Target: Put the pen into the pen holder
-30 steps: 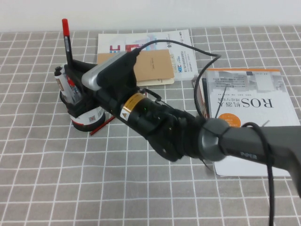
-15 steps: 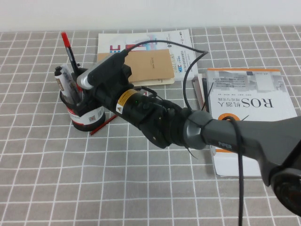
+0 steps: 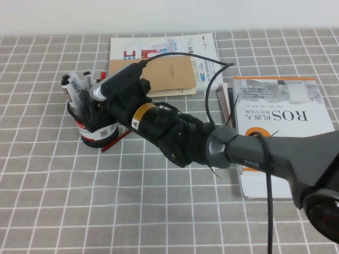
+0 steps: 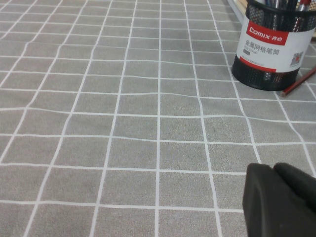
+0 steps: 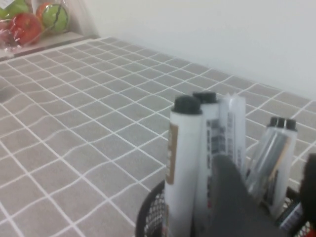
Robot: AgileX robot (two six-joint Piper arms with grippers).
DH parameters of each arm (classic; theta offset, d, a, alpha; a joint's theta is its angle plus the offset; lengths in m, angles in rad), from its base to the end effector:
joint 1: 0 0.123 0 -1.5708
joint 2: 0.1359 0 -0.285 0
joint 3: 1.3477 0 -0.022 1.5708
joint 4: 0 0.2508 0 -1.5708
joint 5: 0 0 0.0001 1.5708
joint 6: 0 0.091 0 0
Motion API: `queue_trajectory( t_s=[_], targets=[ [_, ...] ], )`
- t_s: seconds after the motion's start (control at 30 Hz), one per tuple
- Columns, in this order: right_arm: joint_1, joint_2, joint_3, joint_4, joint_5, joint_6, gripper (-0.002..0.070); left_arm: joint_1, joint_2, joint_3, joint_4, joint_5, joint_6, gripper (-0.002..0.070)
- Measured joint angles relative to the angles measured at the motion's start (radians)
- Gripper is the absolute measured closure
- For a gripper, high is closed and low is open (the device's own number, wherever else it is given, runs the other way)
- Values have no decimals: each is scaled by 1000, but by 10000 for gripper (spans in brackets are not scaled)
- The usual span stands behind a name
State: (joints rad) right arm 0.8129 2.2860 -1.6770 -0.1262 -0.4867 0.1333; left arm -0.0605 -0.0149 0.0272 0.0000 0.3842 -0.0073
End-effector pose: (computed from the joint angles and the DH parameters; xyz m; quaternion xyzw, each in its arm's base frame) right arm 0.3628 0.3911 0.2013 -0.2964 0.6567 0.3003 0.6250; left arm 0.0521 -0.0032 0.1703 0.0215 0.8073 -0.0200 0.5894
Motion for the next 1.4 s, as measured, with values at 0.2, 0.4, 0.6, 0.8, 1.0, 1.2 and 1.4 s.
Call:
queue_trajectory(
  t_s=[0.2, 0.4, 0.6, 0.8, 1.0, 1.2, 1.4],
  targets=[
    [0, -99, 0, -156, 163, 119, 635, 0, 0, 0, 0, 0, 0, 680],
    [31, -281, 36, -414, 461, 338, 684, 0, 0, 0, 0, 0, 0, 680],
    [58, -512, 303, -441, 550, 388, 688, 0, 0, 0, 0, 0, 0, 680],
    [58, -762, 641, -441, 529, 392, 688, 0, 0, 0, 0, 0, 0, 680],
    [58, -979, 827, -441, 522, 396, 688, 0, 0, 0, 0, 0, 0, 680],
    [58, -1080, 921, -441, 560, 396, 689, 0, 0, 0, 0, 0, 0, 680],
    [58, -1254, 1033, -441, 625, 396, 688, 0, 0, 0, 0, 0, 0, 680]
  ],
)
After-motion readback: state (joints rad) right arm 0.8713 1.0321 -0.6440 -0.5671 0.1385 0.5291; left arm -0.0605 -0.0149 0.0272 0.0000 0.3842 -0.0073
